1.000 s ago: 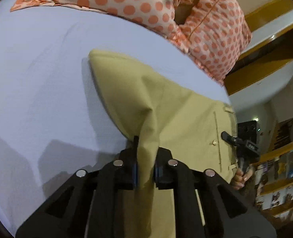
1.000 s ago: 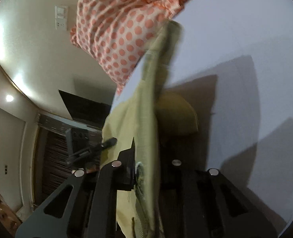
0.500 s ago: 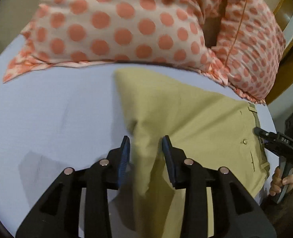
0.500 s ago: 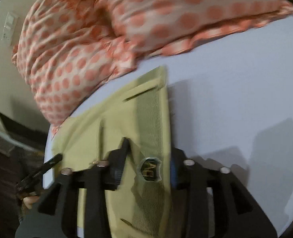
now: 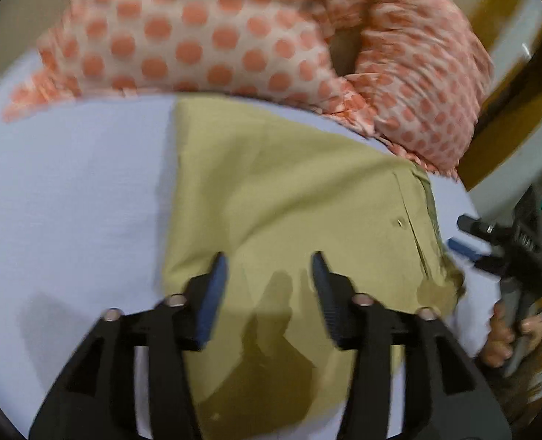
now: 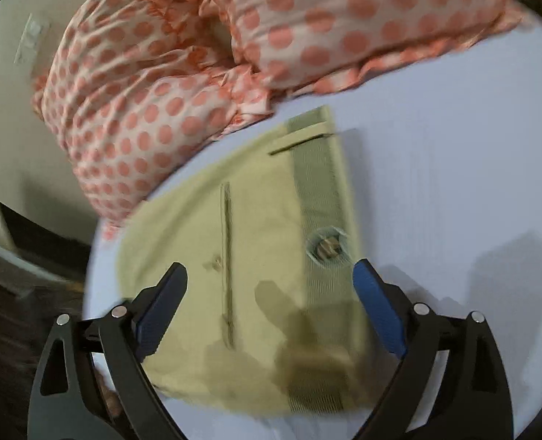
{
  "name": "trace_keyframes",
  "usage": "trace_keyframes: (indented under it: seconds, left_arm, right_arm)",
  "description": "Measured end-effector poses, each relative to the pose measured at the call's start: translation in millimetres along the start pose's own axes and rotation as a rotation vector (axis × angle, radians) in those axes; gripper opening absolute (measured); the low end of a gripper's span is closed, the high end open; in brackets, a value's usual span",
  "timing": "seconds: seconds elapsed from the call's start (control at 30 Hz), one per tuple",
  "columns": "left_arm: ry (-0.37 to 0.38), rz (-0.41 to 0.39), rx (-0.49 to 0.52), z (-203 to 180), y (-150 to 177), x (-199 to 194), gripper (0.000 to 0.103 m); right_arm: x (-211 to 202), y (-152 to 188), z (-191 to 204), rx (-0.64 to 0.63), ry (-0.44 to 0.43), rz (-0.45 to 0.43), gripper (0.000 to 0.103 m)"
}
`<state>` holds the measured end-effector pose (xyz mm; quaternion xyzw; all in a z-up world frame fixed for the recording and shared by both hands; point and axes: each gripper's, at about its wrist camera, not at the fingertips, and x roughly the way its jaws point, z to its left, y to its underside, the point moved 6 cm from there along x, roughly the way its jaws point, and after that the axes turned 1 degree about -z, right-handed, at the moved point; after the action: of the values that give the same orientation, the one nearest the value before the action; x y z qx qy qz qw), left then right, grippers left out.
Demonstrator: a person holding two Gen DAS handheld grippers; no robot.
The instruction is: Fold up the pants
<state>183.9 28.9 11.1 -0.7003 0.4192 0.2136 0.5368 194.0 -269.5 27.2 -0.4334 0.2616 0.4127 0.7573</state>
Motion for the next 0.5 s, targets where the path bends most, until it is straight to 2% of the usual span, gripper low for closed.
trace_keyframes:
  seconds: [0.03, 0.1, 0.13, 0.17, 0.23, 0.3, 0.4, 0.5]
  left_arm:
    - [-0.003, -0.035, 0.037, -8, 9, -15, 0.072]
    - [-0.031, -0.090, 0.087, -21, 36, -43, 0.091]
    - [-0.046, -0.105, 0.099, -24, 52, -54, 0.094]
    - [-0.063, -0.115, 0.106, -28, 66, -60, 0.096]
    - [-0.128, -0.111, 0.144, -35, 98, -63, 0.099]
    - [-0.204, -0.094, 0.173, -32, 117, -59, 0.099]
    - [-0.220, -0.103, 0.179, -29, 127, -47, 0.099]
    - [-0.194, -0.089, 0.134, -23, 132, -40, 0.099]
  right_arm:
    - [-11, 11, 8, -0.041, 0.008, -0.030, 0.102]
    - [-34, 49, 26, -0.136, 0.026, -0.106, 0.102]
    - [-36, 58, 30, -0.163, 0.030, -0.120, 0.102]
    - [-42, 83, 37, -0.215, 0.039, -0.135, 0.102]
    - [-39, 111, 45, -0.277, 0.081, -0.145, 0.102]
    - [-26, 134, 54, -0.336, 0.171, -0.157, 0.102]
    - [-9, 151, 61, -0.410, 0.271, -0.160, 0.102]
    - [0, 157, 65, -0.433, 0.297, -0.159, 0.102]
